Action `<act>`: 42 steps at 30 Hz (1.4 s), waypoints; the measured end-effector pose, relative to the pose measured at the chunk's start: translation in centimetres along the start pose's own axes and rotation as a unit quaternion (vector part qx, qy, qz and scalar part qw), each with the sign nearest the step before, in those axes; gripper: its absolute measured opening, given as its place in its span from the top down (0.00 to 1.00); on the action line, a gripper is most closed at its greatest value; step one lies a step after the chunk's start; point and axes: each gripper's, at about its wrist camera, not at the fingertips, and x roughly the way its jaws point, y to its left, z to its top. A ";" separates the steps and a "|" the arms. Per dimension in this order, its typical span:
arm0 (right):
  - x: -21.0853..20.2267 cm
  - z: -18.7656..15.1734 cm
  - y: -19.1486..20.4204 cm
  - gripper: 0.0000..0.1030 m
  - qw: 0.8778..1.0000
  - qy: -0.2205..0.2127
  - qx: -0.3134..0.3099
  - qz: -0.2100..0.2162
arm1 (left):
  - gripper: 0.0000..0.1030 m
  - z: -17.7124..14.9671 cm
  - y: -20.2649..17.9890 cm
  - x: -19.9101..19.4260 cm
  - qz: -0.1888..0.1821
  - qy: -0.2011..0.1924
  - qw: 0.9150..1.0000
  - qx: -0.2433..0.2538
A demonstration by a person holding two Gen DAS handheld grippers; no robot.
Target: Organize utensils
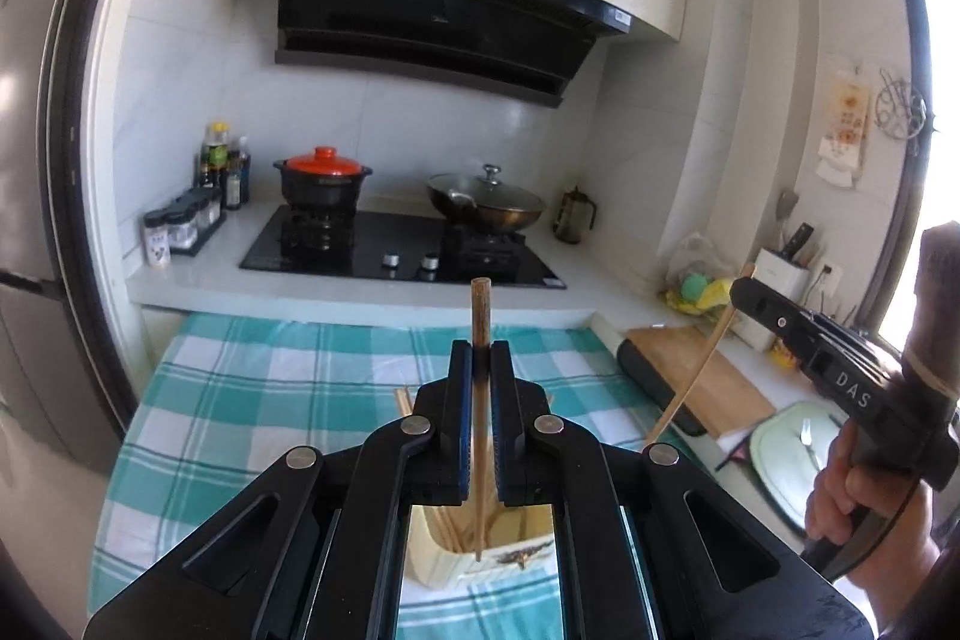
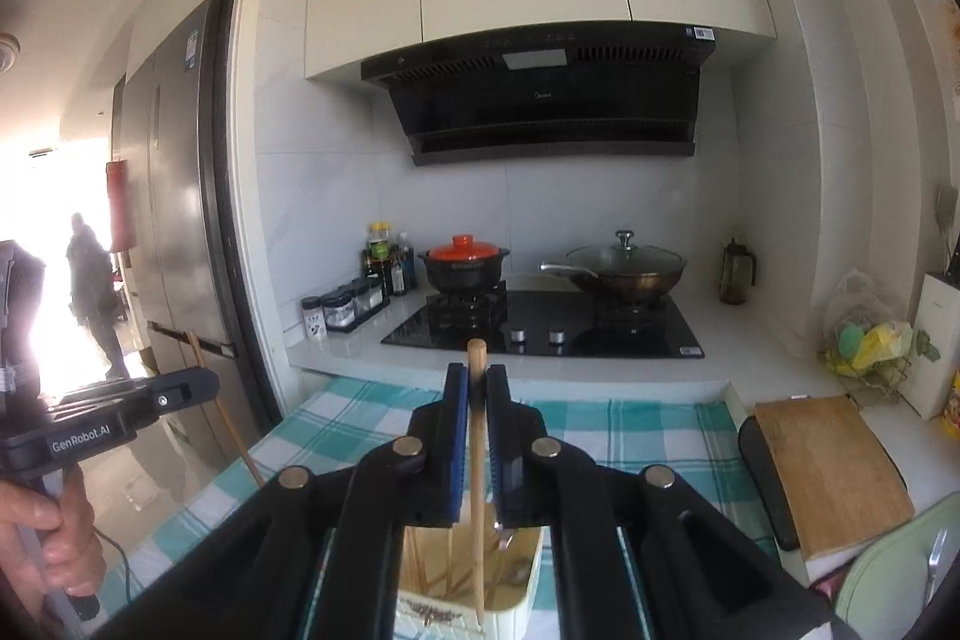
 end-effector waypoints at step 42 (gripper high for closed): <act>-3.4 -14.4 -0.3 0.00 0.987 0.150 0.032 -0.043 | 0.01 -14.6 -3.3 -1.3 0.192 0.098 0.974 0.067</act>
